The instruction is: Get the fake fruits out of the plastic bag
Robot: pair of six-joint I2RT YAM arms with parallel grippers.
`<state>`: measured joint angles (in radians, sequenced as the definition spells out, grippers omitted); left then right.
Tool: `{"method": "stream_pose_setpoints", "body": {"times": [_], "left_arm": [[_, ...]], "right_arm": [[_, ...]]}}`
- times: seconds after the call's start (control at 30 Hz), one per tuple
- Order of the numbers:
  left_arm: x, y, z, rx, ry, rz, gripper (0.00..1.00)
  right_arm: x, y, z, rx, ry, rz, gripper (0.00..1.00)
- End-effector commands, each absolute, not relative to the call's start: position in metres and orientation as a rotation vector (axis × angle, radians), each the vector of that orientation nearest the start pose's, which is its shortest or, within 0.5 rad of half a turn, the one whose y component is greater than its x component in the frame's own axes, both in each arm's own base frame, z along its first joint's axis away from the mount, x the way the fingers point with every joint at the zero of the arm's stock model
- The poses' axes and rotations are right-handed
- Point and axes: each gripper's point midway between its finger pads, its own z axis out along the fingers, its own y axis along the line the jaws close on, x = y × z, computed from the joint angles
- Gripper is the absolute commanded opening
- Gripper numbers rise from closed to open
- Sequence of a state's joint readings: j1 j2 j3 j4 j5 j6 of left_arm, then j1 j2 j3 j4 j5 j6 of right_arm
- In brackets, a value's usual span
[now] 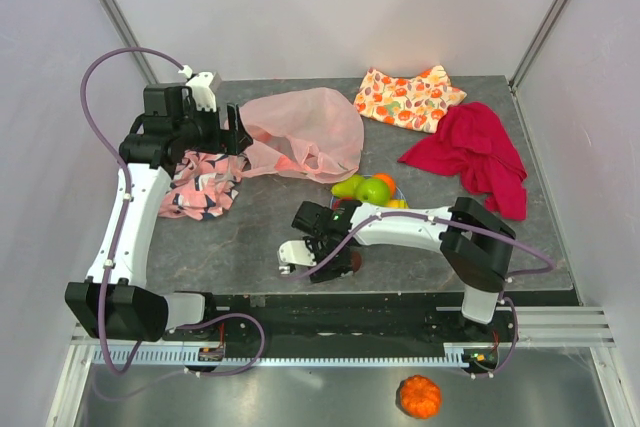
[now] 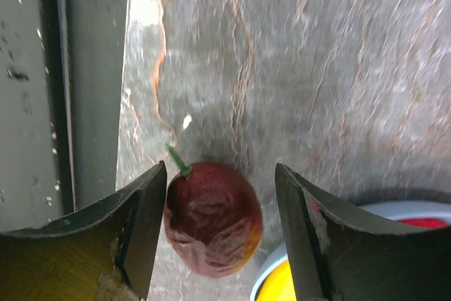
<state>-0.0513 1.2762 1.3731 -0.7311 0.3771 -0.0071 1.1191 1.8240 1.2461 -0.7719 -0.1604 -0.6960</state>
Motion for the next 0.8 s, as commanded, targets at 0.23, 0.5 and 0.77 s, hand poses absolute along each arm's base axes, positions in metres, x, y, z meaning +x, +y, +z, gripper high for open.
{"method": "stream_pose_setpoints", "body": {"times": [0.23, 0.5, 0.77], "left_arm": [[0.344, -0.088, 0.284, 0.271, 2.140, -0.493, 0.93], [0.349, -0.090, 0.282, 0.271, 2.145, -0.509, 0.93], [0.352, -0.091, 0.281, 0.271, 2.149, -0.515, 0.93]], "right_arm": [[0.161, 0.291, 0.060, -2.359, 1.721, 0.158, 0.64], [0.164, 0.265, 0.045, -2.458, 1.719, 0.041, 0.72], [0.175, 0.258, 0.048, -2.475, 1.661, -0.049, 0.44]]}}
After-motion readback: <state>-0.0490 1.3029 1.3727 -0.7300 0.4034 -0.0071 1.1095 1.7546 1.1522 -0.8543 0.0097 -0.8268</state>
